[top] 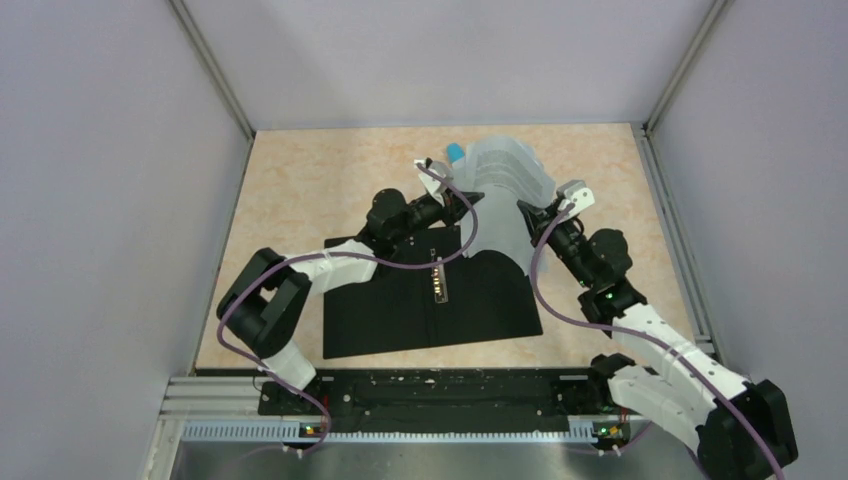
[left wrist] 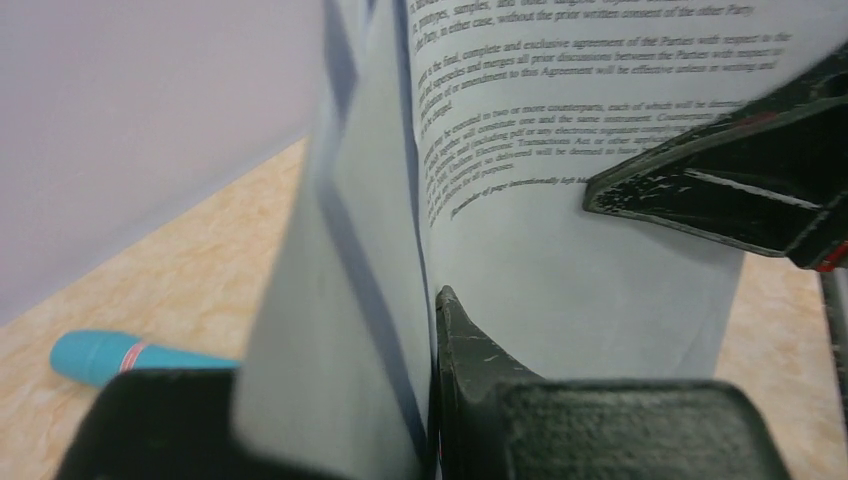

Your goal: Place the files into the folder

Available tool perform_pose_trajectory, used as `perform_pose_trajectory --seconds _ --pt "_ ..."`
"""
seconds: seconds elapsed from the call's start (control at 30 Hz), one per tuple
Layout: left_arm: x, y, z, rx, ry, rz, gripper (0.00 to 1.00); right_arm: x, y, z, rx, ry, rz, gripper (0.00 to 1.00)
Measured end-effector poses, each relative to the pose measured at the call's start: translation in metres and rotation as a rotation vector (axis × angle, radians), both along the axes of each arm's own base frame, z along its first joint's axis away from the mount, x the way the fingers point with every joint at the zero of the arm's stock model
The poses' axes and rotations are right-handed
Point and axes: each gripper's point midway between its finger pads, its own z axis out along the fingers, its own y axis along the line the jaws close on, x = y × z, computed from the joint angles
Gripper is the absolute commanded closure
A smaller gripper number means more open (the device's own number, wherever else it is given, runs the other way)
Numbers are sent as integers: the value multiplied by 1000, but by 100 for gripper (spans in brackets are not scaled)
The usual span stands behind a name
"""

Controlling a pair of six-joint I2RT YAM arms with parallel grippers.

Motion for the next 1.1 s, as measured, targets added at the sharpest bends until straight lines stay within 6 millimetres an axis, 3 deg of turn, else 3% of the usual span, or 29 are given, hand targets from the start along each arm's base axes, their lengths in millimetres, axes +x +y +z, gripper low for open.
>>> perform_pose_trajectory --seconds 0.13,0.27,0.57,0.7,1.1 --pt "16 -4 -28 37 16 72 91 11 -3 -25 11 15 -43 99" --pt "27 -3 -42 48 16 131 89 18 -2 -36 35 22 -56 94" --pt "27 1 -51 56 3 160 71 18 -6 -35 92 5 -81 67" --pt "24 -1 -52 54 2 153 62 15 -10 -45 96 21 -93 57" --pt "19 -4 -52 56 1 120 49 10 -15 -55 110 47 -105 37"
